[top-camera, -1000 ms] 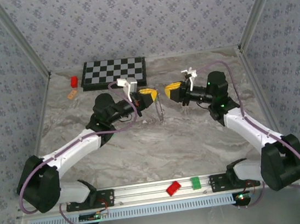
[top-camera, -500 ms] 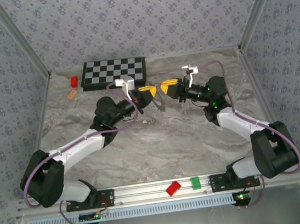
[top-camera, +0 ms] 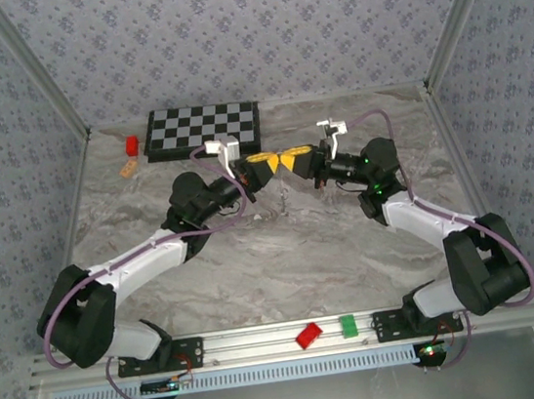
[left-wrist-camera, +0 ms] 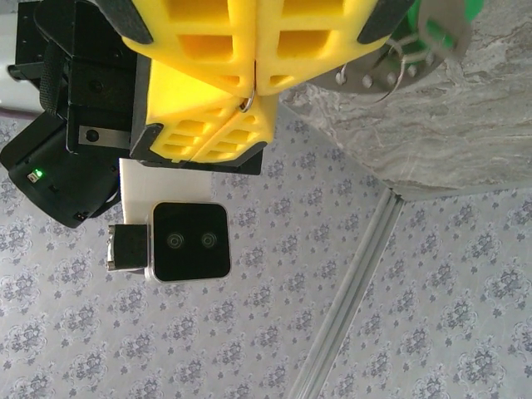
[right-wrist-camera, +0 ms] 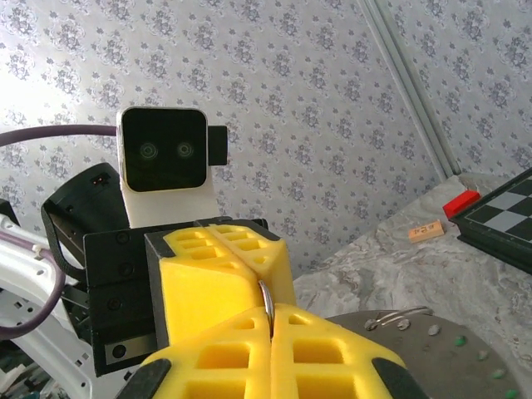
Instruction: Put the keys on the keyring
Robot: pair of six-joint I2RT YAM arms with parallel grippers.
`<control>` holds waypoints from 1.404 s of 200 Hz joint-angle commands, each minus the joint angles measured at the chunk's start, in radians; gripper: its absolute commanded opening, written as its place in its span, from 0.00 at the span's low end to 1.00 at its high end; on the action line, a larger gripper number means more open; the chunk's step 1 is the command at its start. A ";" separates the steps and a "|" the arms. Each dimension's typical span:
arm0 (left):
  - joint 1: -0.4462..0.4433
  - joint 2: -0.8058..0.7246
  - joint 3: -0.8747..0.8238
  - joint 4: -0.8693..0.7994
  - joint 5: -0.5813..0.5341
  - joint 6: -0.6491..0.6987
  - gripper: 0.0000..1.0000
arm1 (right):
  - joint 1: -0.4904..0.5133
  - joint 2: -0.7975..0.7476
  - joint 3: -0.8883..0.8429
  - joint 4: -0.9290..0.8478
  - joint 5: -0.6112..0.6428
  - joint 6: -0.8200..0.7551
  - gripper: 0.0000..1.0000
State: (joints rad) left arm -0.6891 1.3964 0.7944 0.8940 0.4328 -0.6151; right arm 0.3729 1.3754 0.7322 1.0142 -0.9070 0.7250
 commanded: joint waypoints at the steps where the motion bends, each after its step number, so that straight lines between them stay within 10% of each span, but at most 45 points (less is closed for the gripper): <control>1: -0.005 -0.004 0.035 0.041 0.028 0.006 0.00 | 0.004 -0.004 0.044 -0.027 -0.049 -0.032 0.00; 61: 0.043 -0.058 0.078 -0.209 0.123 0.138 0.32 | -0.011 -0.083 0.144 -0.538 -0.105 -0.376 0.00; 130: 0.097 -0.074 0.161 -0.487 0.305 0.303 0.33 | 0.014 -0.079 0.336 -1.117 -0.097 -0.781 0.00; 281: 0.098 -0.045 0.194 -0.644 0.405 0.410 0.19 | 0.052 -0.048 0.400 -1.238 -0.113 -0.863 0.00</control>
State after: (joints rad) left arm -0.5953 1.3445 0.9356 0.2962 0.7925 -0.2512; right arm 0.4152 1.3315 1.0939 -0.2104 -0.9924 -0.1173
